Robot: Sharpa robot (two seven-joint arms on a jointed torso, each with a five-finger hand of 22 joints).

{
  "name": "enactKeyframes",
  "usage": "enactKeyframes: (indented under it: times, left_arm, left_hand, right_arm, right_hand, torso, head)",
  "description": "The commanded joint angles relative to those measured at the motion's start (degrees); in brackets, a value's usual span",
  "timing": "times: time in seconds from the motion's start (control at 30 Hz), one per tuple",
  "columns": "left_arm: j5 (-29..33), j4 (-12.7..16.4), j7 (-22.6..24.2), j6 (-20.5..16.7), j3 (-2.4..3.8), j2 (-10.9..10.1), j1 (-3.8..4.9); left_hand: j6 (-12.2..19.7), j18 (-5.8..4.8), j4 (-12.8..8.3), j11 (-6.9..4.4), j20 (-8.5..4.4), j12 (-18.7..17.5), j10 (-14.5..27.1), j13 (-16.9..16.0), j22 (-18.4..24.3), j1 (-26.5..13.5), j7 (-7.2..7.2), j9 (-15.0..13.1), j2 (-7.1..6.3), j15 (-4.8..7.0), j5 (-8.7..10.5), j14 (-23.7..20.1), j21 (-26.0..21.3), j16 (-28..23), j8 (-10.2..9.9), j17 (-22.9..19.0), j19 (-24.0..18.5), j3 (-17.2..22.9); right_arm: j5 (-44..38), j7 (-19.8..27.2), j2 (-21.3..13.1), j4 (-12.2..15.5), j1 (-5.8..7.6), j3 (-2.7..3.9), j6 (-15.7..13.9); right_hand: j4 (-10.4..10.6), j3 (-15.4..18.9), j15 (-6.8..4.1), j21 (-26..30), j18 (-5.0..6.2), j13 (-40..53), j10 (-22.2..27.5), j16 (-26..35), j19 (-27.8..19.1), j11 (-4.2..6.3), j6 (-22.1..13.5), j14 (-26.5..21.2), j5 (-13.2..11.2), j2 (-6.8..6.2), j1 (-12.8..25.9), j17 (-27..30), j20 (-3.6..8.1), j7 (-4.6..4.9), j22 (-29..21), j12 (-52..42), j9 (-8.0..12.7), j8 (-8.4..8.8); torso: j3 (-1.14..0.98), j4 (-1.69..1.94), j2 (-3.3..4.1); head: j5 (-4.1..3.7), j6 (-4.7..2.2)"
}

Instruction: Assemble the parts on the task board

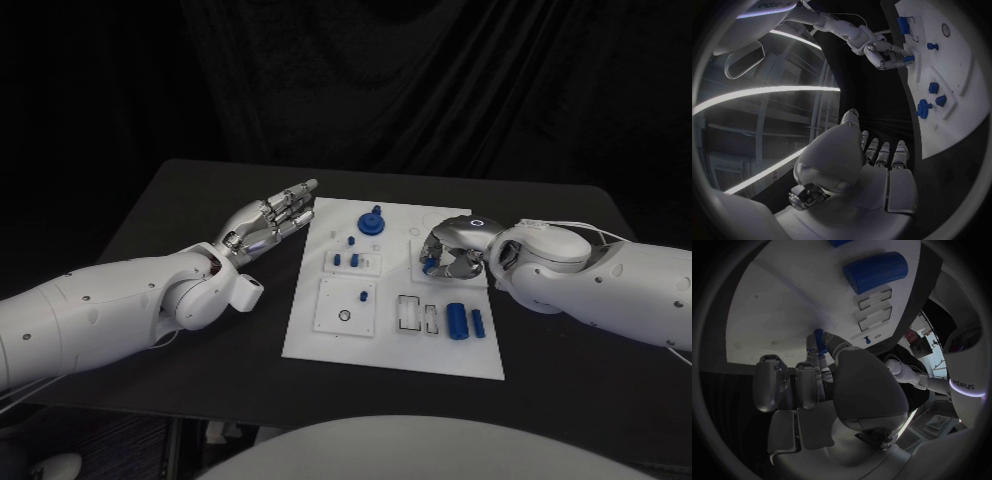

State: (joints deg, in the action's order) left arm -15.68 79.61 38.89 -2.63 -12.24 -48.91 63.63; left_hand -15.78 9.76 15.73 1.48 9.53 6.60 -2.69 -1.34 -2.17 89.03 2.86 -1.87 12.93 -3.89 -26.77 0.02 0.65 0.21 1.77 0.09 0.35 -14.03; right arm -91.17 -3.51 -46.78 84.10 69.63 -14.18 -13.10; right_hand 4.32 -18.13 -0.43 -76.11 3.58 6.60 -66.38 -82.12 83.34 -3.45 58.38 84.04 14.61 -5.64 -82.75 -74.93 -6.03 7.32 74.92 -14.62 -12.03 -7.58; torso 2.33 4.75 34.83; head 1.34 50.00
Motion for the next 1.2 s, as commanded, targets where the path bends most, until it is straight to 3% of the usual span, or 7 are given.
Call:
enactKeyframes:
  times: [0.03,0.3,0.33,0.8,1.1,1.2]
  left_arm:
    - [0.39,0.02,5.39,0.37,0.06,0.1,-0.04]
    - [0.39,-0.04,5.19,0.46,0.06,0.13,-0.04]
    - [0.39,-0.05,5.16,0.47,0.06,0.14,-0.04]
    - [0.39,0.17,4.69,0.31,0.06,-0.14,-0.04]
    - [0.39,0.28,4.61,0.17,0.06,-0.2,-0.03]
    - [0.39,0.27,4.6,0.2,0.07,-0.13,-0.03]
  left_hand:
    - [-0.44,0.23,-0.24,0.42,0.48,0.24,-0.07,0.0,-0.07,0.82,-0.58,-0.09,0.06,-0.06,-0.39,-0.02,-0.15,-0.21,0.17,-0.09,0.1,0.31]
    - [-1.01,0.29,-0.38,0.41,0.71,0.4,-0.16,-0.03,-0.09,1.18,-1.17,-0.16,0.04,-0.14,-0.45,-0.02,-0.14,-0.21,0.25,-0.09,0.12,0.5]
    - [-1.01,0.29,-0.38,0.41,0.71,0.4,-0.16,-0.03,-0.09,1.18,-1.17,-0.16,0.04,-0.14,-0.45,-0.02,-0.14,-0.21,0.25,-0.09,0.12,0.5]
    - [-1.45,0.34,-0.48,0.37,0.81,0.53,-0.23,-0.06,-0.09,1.4,-1.65,-0.21,0.04,-0.14,-0.41,-0.02,-0.13,-0.21,0.31,-0.09,0.13,0.63]
    - [-1.51,0.37,-0.49,0.34,0.84,0.51,-0.22,-0.05,-0.09,1.45,-1.85,-0.21,0.02,-0.13,-0.34,-0.02,-0.13,-0.21,0.31,-0.09,0.14,0.66]
    - [-1.51,0.37,-0.49,0.34,0.84,0.51,-0.22,-0.05,-0.09,1.45,-1.85,-0.21,0.02,-0.13,-0.34,-0.02,-0.13,-0.21,0.31,-0.09,0.14,0.66]
  right_arm:
    - [0.67,0.58,-0.36,0.55,-0.09,0.03,0.27]
    - [2.27,0.67,-1.34,1.92,0.01,0.04,-0.74]
    - [2.47,0.68,-1.45,2.1,0.07,0.04,-0.88]
    - [3.36,0.29,-2.4,4.62,2.62,0.04,-2.1]
    - [3.17,-0.23,-3.66,9.18,4.95,0.03,-1.45]
    - [2.91,-0.11,-4.12,11.84,5.36,0.03,-1.51]
  right_hand:
    - [-0.63,-0.45,-0.54,-0.46,-0.44,0.59,-1.45,-0.14,0.24,0.38,2.92,1.44,0.45,0.21,-0.89,-0.32,0.68,-0.51,10.98,-0.52,-1.36,-1.76]
    - [-1.61,-0.39,-1.0,-0.54,-0.47,1.48,-2.46,-0.1,0.3,0.88,5.32,1.56,0.54,0.51,-1.1,-0.41,1.16,-1.07,11.0,-0.73,-3.44,-3.59]
    - [-1.65,-0.37,-1.01,-0.58,-0.48,1.53,-2.48,-0.08,0.32,0.91,5.42,1.55,0.54,0.53,-1.08,-0.39,1.19,-1.1,11.02,-0.72,-3.57,-3.68]
    - [-1.93,-0.28,-1.09,-0.5,-0.48,1.74,-2.15,-0.02,0.29,0.93,6.0,1.58,0.16,0.86,-1.06,-0.37,1.33,-1.22,10.99,-0.24,-4.75,-4.4]
    - [-1.93,-0.21,-0.96,-0.23,-0.43,1.67,-1.62,0.08,0.16,0.76,5.98,1.54,-0.02,1.06,-0.86,-0.26,1.28,-1.18,10.91,0.43,-5.45,-4.67]
    - [-1.92,-0.19,-0.94,-0.14,-0.41,1.66,-1.57,0.1,0.11,0.74,5.94,1.54,-0.04,1.06,-0.82,-0.23,1.26,-1.18,10.88,0.51,-5.53,-4.68]
  torso:
    - [0.2,0.19,0.31]
    - [0.34,0.34,0.6]
    - [0.32,0.69,0.6]
    - [0.35,0.69,0.62]
    - [0.41,0.78,0.63]
    - [0.38,0.74,0.68]
  head:
    - [-0.18,0.0]
    - [-0.09,0.0]
    - [-0.38,0.0]
    - [0.65,0.0]
    - [0.95,0.0]
    - [1.19,0.0]
